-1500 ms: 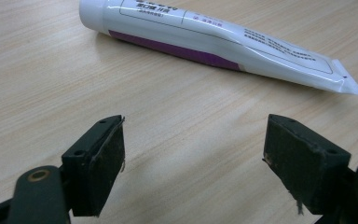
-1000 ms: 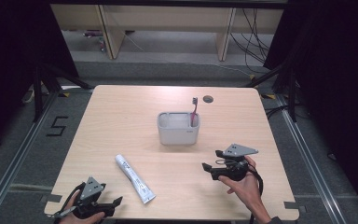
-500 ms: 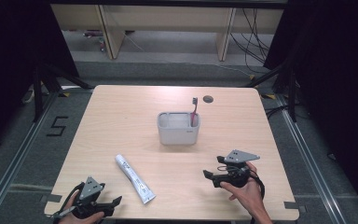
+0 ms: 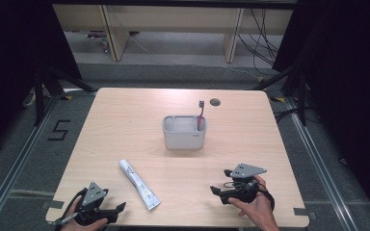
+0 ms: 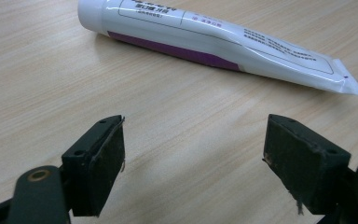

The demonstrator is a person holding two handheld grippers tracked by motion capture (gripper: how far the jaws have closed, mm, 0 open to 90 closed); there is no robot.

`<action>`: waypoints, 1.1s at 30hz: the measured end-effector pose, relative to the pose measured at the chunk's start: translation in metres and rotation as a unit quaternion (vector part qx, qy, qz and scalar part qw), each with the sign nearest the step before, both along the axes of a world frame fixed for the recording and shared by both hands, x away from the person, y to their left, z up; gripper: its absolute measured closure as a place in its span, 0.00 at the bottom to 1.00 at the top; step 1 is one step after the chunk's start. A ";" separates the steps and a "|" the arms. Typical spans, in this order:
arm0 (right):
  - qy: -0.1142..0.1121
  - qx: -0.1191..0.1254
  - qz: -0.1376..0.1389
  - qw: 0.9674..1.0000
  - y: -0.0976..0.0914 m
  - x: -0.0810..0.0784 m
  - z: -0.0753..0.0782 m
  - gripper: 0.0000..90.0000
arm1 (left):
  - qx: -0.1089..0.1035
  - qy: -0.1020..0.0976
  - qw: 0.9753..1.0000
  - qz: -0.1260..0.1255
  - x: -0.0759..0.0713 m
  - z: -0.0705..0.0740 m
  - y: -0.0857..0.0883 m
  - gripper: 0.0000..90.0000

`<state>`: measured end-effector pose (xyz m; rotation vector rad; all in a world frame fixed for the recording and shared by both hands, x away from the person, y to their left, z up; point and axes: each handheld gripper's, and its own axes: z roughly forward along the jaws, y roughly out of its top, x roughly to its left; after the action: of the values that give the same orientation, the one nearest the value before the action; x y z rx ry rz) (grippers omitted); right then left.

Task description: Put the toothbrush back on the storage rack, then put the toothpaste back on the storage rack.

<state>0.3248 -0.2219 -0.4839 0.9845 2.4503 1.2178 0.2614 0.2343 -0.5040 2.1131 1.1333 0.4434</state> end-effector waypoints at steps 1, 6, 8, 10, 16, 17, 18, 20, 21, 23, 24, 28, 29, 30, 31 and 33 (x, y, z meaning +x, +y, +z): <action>0.001 -0.001 0.001 1.000 0.000 -0.001 -0.001 0.22 | -0.009 -0.004 1.000 0.007 0.000 -0.001 -0.001 0.22; 0.016 -0.006 0.002 1.000 -0.002 -0.007 -0.005 0.20 | -0.010 -0.006 1.000 -0.001 0.000 -0.001 -0.002 0.22; 0.019 -0.004 0.004 1.000 -0.002 -0.009 -0.006 0.19 | -0.015 -0.009 1.000 0.003 -0.001 -0.002 -0.002 0.22; 0.019 -0.007 0.002 1.000 -0.004 -0.013 -0.006 0.19 | -0.003 -0.006 1.000 -0.002 -0.001 -0.001 0.000 0.22; 0.026 -0.005 0.006 1.000 -0.008 -0.019 -0.008 0.20 | -0.004 -0.005 1.000 0.002 -0.001 -0.002 0.001 0.22; 0.024 -0.008 0.002 1.000 -0.010 -0.020 -0.008 0.20 | -0.003 -0.008 1.000 0.004 -0.001 -0.002 0.001 0.22; 0.031 -0.006 0.004 0.999 -0.010 -0.021 -0.008 0.20 | -0.002 -0.007 1.000 0.004 -0.001 -0.002 0.002 0.22; 0.027 -0.006 0.002 1.000 -0.011 -0.023 -0.009 0.20 | -0.003 -0.005 1.000 0.004 -0.001 -0.001 0.001 0.22; 0.025 -0.006 -0.004 1.000 -0.012 -0.024 -0.009 0.21 | -0.007 -0.005 1.000 0.003 -0.001 -0.002 0.000 0.22; 0.034 -0.006 0.001 0.999 -0.013 -0.025 -0.010 0.21 | -0.001 -0.001 1.000 0.000 -0.001 0.000 0.000 0.22; 0.027 -0.010 0.002 1.000 -0.014 -0.026 -0.010 0.21 | -0.002 -0.001 1.000 -0.002 -0.001 0.000 0.000 0.22; 0.031 -0.007 0.005 0.999 -0.014 -0.029 -0.010 0.22 | -0.007 -0.010 1.000 -0.004 -0.001 -0.001 0.001 0.21; 0.031 -0.010 0.004 0.999 -0.014 -0.030 -0.010 0.22 | -0.015 -0.016 1.000 -0.004 -0.002 -0.001 0.001 0.21; 0.024 -0.012 0.004 1.000 -0.014 -0.029 -0.010 0.22 | -0.030 -0.022 0.999 0.001 -0.003 0.000 0.000 0.21; 0.022 -0.010 0.003 1.000 -0.013 -0.030 -0.010 0.22 | -0.037 -0.024 0.999 0.001 -0.004 0.001 0.001 0.20; 0.029 -0.011 -0.004 1.000 -0.013 -0.031 -0.010 0.22 | -0.053 -0.035 0.998 0.005 -0.003 0.003 -0.001 0.19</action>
<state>0.2938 -0.2353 -0.4938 1.0363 2.4956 1.1730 0.2582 0.2334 -0.5014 1.9859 1.1033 0.4494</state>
